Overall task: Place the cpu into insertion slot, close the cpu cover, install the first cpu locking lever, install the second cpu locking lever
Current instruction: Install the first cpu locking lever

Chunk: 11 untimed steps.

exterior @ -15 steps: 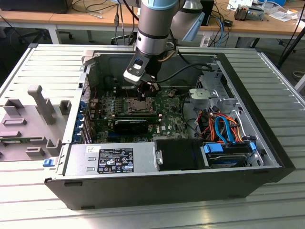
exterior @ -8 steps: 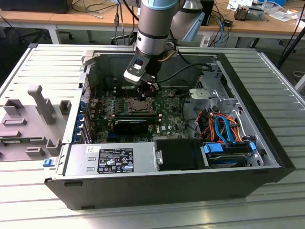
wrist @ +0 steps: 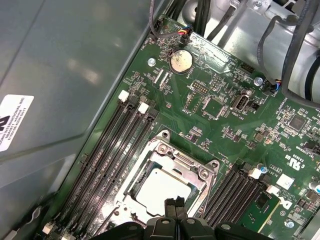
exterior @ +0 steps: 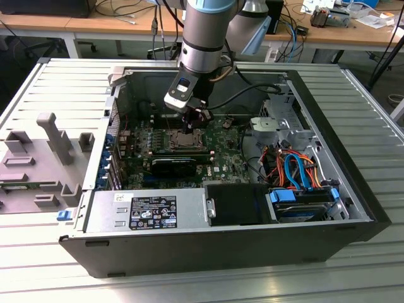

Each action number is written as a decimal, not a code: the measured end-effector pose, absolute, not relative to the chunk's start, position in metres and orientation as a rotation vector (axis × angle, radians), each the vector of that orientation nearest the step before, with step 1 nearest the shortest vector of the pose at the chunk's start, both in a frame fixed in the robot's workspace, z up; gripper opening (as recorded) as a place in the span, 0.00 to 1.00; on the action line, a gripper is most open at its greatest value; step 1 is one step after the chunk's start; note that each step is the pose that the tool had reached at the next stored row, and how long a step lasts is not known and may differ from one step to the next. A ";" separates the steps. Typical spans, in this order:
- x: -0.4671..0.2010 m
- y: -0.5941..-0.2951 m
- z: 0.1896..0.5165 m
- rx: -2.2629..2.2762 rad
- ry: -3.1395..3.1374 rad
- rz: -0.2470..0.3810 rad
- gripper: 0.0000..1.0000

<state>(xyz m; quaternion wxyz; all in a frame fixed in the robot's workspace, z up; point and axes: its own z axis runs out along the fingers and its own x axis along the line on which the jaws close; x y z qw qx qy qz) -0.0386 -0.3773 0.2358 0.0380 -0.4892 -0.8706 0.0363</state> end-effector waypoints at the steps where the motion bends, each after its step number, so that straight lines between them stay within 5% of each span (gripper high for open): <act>1: -0.039 -0.377 0.236 -1.500 -2.671 0.111 0.11; 11: -0.039 -0.377 0.236 -1.492 -2.676 0.112 0.11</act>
